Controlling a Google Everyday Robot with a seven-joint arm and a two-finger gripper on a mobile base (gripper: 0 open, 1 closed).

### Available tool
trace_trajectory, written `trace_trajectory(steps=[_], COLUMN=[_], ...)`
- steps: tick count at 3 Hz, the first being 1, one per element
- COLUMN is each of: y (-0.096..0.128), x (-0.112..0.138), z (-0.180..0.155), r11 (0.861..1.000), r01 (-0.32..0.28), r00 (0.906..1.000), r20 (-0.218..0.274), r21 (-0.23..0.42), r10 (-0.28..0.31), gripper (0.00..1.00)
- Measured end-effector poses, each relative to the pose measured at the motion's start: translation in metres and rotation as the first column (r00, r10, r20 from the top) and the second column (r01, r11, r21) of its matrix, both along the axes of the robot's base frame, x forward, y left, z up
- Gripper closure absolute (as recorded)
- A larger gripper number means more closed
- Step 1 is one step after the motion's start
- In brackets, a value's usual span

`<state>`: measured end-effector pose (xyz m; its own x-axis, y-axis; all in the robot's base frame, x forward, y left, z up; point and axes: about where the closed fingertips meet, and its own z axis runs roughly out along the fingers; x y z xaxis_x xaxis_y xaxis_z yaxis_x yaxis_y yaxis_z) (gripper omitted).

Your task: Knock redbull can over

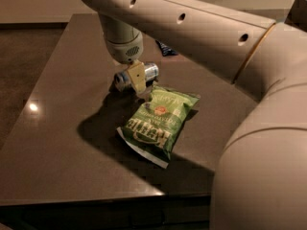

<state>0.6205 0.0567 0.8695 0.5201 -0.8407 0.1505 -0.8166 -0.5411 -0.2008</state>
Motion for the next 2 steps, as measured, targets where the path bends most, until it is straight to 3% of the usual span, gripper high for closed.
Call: trace_trajectory(steps=[1,2], y=[-0.0117,-0.0091], x=[-0.0005,0.0007], z=[-0.0064,-0.0064], r11=[1.000,0.999], r01=[0.026,0.026], r00=[0.9981,0.9980], r20=[-0.057,-0.058], r21=[0.014,0.026], r10=[-0.026,-0.025], gripper=[0.00,0.00])
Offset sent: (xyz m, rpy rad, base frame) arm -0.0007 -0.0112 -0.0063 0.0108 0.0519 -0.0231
